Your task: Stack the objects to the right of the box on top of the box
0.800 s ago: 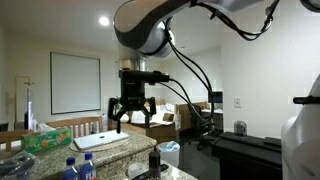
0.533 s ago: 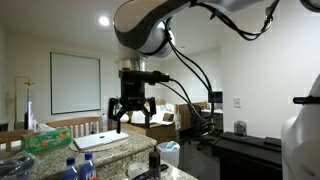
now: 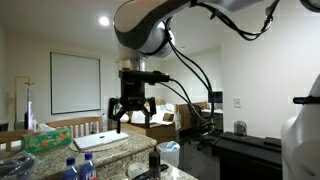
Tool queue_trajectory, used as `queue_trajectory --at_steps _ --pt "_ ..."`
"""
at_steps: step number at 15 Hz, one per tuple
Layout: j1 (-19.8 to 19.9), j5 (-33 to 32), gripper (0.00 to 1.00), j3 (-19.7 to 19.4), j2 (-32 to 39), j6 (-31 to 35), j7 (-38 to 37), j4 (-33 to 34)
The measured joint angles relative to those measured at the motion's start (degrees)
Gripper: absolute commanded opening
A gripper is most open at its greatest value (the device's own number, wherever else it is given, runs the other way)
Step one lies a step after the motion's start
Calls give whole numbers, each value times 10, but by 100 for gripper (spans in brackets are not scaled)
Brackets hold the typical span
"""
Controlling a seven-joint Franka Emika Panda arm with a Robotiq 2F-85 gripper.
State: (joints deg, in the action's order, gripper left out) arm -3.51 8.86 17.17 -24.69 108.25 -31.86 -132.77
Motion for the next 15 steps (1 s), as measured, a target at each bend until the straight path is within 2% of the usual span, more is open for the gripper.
queue_trajectory --at_steps 7,15 --pt "7 -4 100 -12 18 1 -8 7" --pt "59 -3 100 -113 82 22 -15 53"
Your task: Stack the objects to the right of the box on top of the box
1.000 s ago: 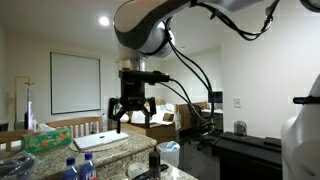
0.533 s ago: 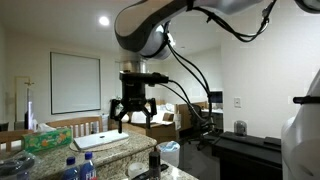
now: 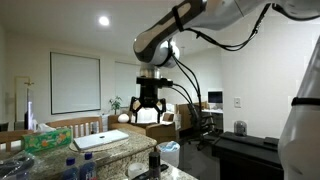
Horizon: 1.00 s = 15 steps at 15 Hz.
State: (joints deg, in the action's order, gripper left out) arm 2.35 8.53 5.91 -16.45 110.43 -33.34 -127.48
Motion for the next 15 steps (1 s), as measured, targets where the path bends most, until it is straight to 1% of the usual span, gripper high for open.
queue_trajectory --at_steps 3,7,11,13,15 --pt "7 -1 100 -10 33 37 -48 -1" --pt "3 -19 100 -6 90 95 -158 -1" --pt "4 -47 100 -17 125 92 -264 -3" --pt "4 -46 100 -32 125 81 -290 -8" --pt "4 -39 100 -45 123 69 -299 -13"
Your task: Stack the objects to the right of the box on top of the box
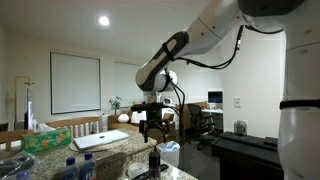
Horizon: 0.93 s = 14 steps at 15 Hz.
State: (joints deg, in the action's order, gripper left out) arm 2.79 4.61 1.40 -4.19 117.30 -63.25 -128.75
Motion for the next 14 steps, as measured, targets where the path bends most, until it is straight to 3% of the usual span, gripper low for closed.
queue_trajectory --at_steps 14 --pt "-15 76 100 -15 18 0 -1 -39"
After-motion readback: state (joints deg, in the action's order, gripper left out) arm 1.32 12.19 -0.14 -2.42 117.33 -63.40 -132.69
